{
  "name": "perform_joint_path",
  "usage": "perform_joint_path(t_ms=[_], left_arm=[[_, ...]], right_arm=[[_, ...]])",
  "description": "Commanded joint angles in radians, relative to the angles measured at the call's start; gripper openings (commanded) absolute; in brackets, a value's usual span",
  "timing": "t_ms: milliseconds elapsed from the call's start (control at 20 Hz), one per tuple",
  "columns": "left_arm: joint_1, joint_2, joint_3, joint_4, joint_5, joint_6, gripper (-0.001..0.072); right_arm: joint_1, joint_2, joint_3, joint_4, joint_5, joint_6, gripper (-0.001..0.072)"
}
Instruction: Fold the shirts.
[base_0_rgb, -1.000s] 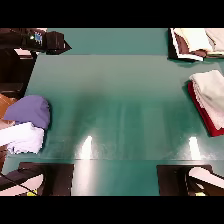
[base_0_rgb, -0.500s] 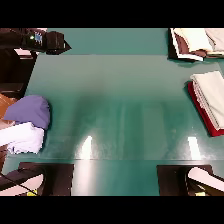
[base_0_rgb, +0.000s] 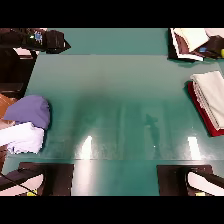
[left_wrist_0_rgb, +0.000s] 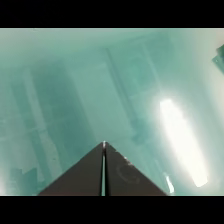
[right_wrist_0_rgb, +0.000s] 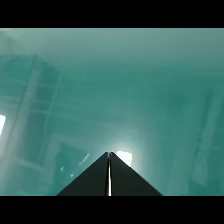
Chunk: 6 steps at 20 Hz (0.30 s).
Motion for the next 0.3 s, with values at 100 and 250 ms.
perform_joint_path(t_ms=[100,250], left_arm=[[0.0,-0.001,0.0,0.0,0.001,0.0,0.003],[0.0,-0.001,0.0,0.0,0.001,0.0,0.0031]], right_arm=[[0.108,-0.001,0.008,0.001,-0.035,-0.016,0.0016],[0.108,-0.001,0.008,0.001,-0.024,-0.016,0.0016]])
